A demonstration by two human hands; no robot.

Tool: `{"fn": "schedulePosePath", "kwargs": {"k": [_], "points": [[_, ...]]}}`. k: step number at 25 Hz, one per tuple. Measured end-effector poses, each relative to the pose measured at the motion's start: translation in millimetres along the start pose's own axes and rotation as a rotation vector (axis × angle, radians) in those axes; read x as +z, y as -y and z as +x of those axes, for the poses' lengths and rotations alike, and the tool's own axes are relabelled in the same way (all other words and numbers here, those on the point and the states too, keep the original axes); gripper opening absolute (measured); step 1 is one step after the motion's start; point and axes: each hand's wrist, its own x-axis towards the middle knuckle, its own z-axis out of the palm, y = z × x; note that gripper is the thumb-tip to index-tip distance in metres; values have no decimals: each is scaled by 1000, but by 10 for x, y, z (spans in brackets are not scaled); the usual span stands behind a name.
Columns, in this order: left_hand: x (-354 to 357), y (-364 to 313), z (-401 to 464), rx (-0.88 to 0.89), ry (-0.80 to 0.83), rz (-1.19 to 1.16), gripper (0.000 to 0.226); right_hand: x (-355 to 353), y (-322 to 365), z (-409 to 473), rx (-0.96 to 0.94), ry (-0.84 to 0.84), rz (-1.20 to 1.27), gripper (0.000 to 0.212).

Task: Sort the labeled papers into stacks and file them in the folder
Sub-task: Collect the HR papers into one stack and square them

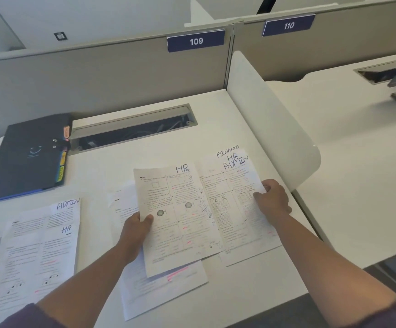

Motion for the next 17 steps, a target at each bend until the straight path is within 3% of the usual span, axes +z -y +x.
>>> {"fn": "schedulePosePath", "kwargs": {"k": [2,8,13,15,17], "points": [[13,8,1,-2,-12,-3,16,-1,-24,-23,6,-38,59,22],[17,7,-8,-1,-22,2,16,-55,15,-70,18,-13,158,10],[19,7,-9,5,-18,6,16,-132,115,-34,-1,22,57,15],[19,12,-2,4,-18,7,16,-162,170,-61,-15,18,108,7],[18,15,2,2,-16,5,16,-195,221,-90,-24,-4,220,20]]}}
